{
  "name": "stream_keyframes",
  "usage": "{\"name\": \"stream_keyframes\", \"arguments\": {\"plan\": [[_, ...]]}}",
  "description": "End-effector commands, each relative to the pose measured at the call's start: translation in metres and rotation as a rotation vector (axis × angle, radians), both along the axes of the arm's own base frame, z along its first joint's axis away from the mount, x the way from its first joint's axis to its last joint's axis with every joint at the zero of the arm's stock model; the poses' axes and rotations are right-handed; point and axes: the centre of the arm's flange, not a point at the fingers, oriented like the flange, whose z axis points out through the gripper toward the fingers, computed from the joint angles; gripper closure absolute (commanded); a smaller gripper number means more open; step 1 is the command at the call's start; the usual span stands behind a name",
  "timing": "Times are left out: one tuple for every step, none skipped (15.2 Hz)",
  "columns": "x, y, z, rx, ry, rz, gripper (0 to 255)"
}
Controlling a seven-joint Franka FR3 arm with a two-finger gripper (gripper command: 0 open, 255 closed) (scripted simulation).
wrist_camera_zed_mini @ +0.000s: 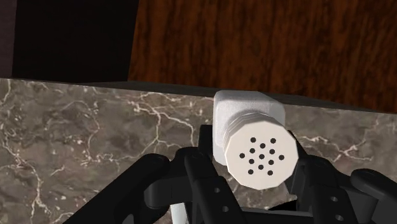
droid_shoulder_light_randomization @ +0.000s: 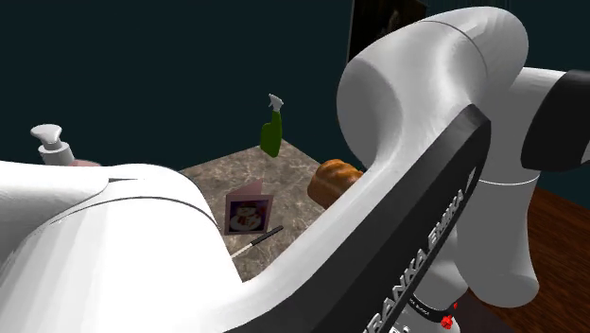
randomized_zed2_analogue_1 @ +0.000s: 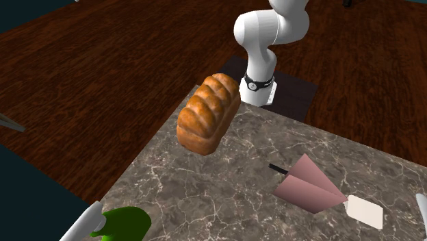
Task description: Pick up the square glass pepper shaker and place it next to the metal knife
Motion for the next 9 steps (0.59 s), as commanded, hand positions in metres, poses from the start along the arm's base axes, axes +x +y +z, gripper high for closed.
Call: {"name": "stream_keyframes", "arguments": {"plan": [[-0.001,0.001,-0.011,0.0,0.0,0.0,255],[-0.001,0.001,-0.016,0.0,0.0,0.0,255],[-0.001,0.001,-0.022,0.0,0.0,0.0,255],[-0.001,0.001,-0.027,0.0,0.0,0.0,255],[-0.001,0.001,-0.032,0.0,0.0,0.0,255],[-0.001,0.001,-0.037,0.0,0.0,0.0,255],[-0.001,0.001,-0.043,0.0,0.0,0.0,255],[-0.001,0.001,-0.048,0.0,0.0,0.0,255],[-0.001,0.001,-0.053,0.0,0.0,0.0,255]]}}
